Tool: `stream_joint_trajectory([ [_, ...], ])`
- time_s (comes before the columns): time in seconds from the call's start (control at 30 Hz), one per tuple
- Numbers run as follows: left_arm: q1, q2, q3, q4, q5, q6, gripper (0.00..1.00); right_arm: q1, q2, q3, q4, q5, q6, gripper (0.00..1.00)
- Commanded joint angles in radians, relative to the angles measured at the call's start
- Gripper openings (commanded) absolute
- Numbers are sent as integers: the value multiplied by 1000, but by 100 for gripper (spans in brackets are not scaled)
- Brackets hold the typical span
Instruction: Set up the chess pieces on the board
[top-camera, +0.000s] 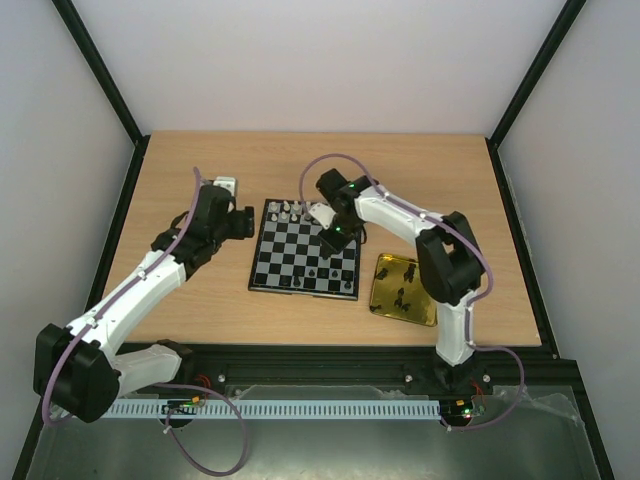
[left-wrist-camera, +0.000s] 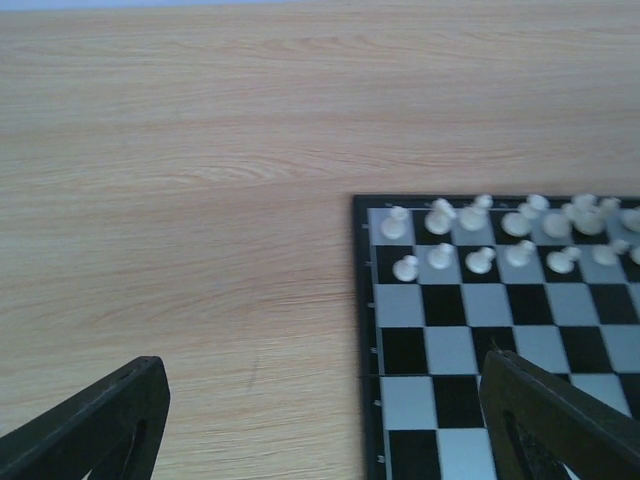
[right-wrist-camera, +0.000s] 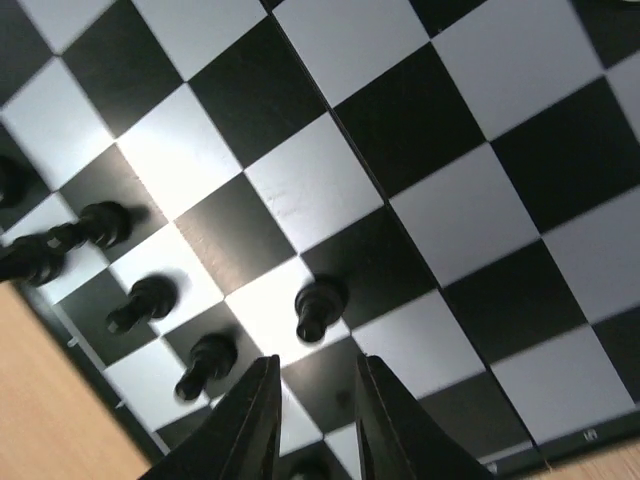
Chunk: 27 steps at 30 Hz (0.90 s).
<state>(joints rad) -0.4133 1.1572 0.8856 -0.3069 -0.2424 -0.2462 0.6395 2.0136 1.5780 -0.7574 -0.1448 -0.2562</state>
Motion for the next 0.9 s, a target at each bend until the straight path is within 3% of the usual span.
stream_joint_trajectory([
  [0.0,-49,19,-2,37,104,52,88,-103,-152,-68,-31,-140,14,23],
  [0.13,-149,104,45,-2,192,56,80,-212,-332,-271,75,-251,28,25],
  [0.23,-244,169,100,-44,190,53,69,-255,-499,-431,184,-238,54,32],
  [0.4,-356,265,169,-66,207,11,68,-309,-633,-572,299,-253,101,36],
  [0.57,-432,418,273,-77,243,7,67,-364,-705,-675,400,-243,131,39],
  [0.87,-455,669,475,-232,126,-65,45,-388,-714,-689,401,-275,119,40],
])
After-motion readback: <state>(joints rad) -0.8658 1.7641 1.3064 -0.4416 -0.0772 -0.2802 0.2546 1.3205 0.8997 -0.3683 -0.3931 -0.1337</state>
